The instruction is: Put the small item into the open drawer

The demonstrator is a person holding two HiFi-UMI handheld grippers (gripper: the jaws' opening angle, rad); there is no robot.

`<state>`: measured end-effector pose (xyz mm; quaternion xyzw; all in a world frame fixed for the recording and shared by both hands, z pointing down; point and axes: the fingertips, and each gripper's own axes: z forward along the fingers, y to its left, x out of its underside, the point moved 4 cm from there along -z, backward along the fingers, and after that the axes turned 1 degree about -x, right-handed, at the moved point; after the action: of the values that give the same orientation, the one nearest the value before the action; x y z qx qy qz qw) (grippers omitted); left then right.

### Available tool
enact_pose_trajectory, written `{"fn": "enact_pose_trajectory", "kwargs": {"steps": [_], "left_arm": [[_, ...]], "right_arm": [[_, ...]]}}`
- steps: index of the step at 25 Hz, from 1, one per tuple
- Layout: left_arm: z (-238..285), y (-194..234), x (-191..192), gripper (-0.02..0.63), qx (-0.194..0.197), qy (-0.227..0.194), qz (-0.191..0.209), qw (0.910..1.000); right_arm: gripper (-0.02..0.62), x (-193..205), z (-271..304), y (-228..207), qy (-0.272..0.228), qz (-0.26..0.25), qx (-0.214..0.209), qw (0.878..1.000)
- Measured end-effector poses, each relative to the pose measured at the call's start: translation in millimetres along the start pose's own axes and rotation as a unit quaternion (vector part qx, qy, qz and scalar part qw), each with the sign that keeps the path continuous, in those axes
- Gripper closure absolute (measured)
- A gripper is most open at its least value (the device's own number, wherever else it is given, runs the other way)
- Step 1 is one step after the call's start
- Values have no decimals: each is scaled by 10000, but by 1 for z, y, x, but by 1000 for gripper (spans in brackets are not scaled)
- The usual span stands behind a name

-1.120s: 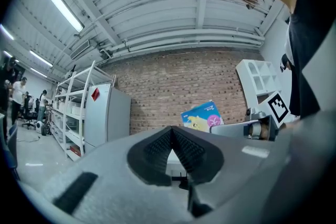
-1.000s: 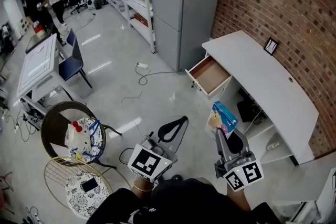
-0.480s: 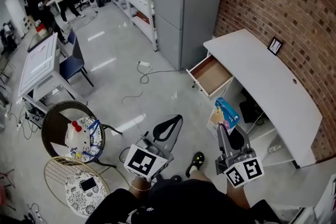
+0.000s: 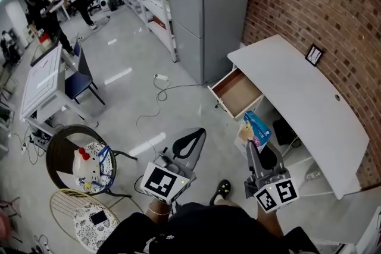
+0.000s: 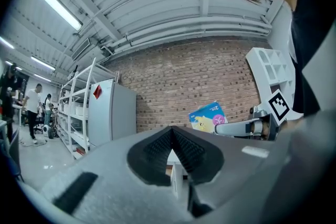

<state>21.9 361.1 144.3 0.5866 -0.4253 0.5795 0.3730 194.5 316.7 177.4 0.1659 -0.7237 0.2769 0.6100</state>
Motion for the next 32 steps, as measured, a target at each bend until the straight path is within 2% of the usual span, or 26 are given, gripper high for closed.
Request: {"fn": "enact_pose_trajectory", "kwargs": {"steps": [12,24,32], "left_arm": [[69,22,-2,614,-39,42,37,10000],[135,23,3,614,-313,167,113,9993],[155,24,10,614,-433,215,214,9986]], "right_arm": [[500,-17,49,-56,-12,-48,-195,9998],[500,-22,75,-128,10,74,-412,9991],[501,-18,80,-151,9,87,-484,9988]]}}
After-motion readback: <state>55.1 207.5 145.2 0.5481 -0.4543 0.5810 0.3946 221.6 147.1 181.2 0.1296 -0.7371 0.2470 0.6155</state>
